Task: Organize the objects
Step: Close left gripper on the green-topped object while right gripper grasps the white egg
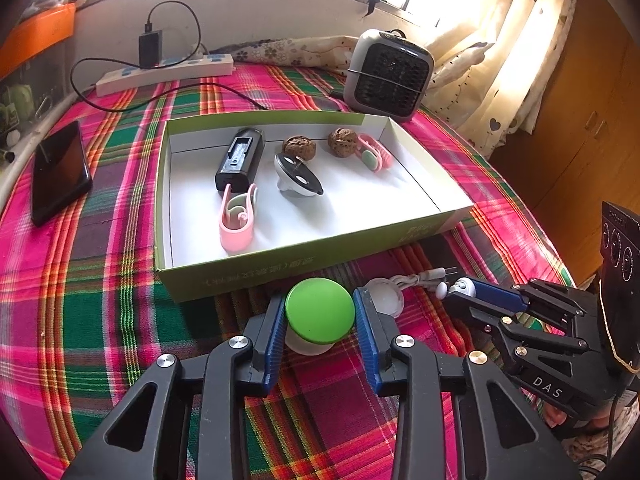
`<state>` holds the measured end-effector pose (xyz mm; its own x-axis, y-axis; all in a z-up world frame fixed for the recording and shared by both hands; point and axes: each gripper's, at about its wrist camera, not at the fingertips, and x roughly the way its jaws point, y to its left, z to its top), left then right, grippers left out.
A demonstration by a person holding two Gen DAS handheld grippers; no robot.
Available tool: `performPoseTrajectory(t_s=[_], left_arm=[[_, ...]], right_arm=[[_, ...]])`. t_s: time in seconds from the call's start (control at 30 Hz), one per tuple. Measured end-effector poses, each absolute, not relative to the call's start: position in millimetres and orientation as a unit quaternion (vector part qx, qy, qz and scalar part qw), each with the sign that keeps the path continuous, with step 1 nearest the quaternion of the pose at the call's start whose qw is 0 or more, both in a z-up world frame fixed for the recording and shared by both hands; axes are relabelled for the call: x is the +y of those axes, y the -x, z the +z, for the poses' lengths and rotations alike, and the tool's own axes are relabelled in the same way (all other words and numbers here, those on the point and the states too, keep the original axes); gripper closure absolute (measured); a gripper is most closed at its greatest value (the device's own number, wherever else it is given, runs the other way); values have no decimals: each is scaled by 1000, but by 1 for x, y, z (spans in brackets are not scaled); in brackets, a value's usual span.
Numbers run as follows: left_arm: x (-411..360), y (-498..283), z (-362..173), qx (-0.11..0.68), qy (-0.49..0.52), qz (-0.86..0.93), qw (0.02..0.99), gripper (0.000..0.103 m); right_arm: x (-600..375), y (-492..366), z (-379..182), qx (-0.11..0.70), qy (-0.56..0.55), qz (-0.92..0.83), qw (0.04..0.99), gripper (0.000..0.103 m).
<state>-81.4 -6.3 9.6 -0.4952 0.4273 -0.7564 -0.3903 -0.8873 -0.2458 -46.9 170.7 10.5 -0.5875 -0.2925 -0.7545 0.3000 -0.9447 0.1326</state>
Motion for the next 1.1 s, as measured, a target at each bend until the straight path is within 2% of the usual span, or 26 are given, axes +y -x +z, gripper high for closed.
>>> performPoseTrajectory(t_s=[1.1], left_arm=[[-14, 76, 22, -22, 431, 873, 226, 73]], right_arm=[[175, 46, 18, -4, -417, -893, 170, 80]])
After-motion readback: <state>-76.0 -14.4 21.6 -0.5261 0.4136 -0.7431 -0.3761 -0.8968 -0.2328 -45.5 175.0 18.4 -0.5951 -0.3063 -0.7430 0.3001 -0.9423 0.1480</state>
